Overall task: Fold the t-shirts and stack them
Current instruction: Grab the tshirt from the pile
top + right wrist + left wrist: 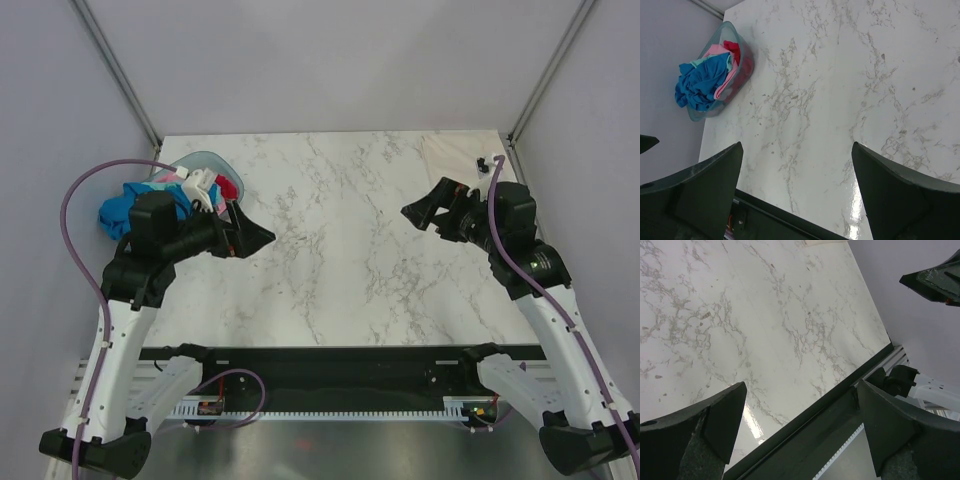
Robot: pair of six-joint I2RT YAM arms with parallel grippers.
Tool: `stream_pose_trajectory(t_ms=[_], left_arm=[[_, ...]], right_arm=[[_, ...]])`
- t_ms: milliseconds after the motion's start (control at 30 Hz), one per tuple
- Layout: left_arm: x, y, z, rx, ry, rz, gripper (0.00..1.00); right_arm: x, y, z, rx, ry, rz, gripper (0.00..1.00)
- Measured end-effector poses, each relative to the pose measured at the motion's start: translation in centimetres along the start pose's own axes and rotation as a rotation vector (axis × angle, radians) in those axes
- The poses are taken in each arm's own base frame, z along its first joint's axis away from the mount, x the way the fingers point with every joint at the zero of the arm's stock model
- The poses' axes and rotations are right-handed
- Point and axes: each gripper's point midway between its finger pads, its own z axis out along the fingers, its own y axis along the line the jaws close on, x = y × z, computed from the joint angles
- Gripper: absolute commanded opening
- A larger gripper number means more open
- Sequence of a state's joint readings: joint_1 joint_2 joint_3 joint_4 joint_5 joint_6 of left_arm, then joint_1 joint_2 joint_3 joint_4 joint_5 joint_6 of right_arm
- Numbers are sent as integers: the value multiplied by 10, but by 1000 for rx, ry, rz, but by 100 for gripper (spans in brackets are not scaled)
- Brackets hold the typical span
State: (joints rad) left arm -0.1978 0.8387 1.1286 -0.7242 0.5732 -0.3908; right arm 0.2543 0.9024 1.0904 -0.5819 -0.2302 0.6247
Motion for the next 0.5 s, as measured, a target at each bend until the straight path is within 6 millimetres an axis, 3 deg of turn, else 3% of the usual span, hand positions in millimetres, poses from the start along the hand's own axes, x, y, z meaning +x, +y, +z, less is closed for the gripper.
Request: stream_pose_trajectory(t_ms=[267, 400, 500], left_arm=[[-10, 24, 1, -135, -50, -15, 100], [-15, 56, 11, -280, -62, -66, 98], [-21, 91, 17, -440, -70, -94, 96]], right_arm=[[-5, -1, -8, 9, -42, -6, 98], [-2, -6, -12, 23, -58, -4, 98], [0, -9, -14, 31, -66, -4, 98]])
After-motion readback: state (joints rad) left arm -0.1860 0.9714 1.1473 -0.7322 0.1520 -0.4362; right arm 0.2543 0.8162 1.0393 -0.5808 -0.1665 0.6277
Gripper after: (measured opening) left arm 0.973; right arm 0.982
